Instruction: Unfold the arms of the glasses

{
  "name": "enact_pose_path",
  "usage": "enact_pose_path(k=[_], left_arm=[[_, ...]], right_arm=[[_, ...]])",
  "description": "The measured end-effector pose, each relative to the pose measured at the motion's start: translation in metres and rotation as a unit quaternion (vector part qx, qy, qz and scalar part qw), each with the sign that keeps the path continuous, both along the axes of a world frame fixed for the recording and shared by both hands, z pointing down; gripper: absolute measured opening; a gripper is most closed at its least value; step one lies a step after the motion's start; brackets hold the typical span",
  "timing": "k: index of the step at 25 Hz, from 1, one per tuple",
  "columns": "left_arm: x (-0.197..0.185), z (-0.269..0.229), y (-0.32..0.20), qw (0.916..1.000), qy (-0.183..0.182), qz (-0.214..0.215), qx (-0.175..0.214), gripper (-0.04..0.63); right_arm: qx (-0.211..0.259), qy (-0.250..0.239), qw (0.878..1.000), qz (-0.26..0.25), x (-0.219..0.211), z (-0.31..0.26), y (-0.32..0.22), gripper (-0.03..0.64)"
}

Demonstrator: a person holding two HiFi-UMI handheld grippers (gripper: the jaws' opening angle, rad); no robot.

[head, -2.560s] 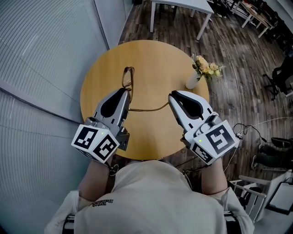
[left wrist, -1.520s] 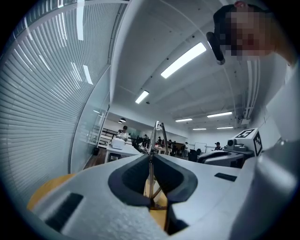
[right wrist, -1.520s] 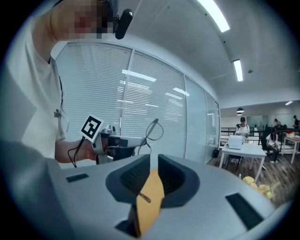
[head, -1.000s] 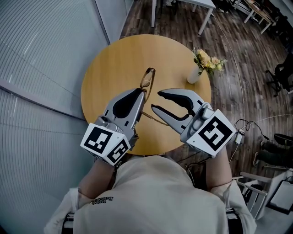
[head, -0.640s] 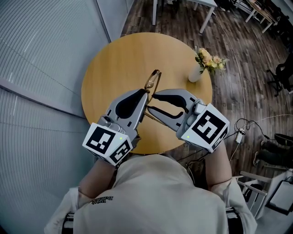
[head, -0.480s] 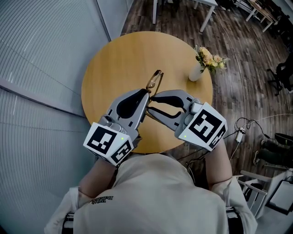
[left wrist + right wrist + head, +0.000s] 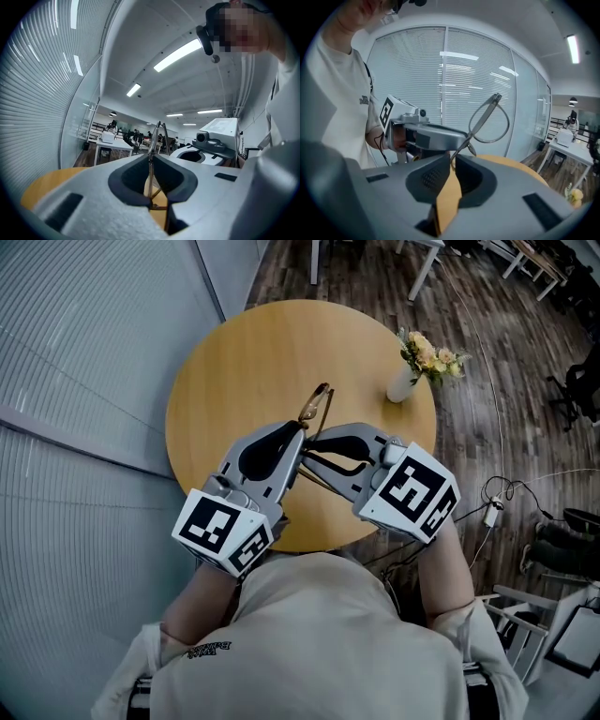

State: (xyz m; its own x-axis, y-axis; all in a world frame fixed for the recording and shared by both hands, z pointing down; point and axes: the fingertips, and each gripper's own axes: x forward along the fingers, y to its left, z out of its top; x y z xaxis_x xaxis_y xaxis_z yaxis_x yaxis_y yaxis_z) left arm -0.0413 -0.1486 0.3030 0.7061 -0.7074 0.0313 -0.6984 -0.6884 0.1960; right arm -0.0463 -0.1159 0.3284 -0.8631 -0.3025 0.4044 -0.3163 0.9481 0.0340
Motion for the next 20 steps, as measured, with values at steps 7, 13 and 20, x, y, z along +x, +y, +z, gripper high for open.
enact_pose_path(k=[7, 13, 20], left_arm=[[-0.013, 0.004, -0.008, 0.9998, -0.002, -0.021, -0.002, 0.043], [-0.013, 0.005, -0.009, 0.9991, -0.026, -0.032, 0.007, 0.042], [-0.018, 0.015, -0.012, 0.9975, -0.058, -0.039, 0.009, 0.043]], right_arm=[[0.004, 0.001, 1.0, 0.017, 0.02, -0.003, 0.002, 0.044], [0.022, 0.007, 0.999, 0.049, 0.05, -0.008, 0.001, 0.044], [0.039, -0.012, 0.995, 0.094, 0.08, -0.028, -0.006, 0.04]])
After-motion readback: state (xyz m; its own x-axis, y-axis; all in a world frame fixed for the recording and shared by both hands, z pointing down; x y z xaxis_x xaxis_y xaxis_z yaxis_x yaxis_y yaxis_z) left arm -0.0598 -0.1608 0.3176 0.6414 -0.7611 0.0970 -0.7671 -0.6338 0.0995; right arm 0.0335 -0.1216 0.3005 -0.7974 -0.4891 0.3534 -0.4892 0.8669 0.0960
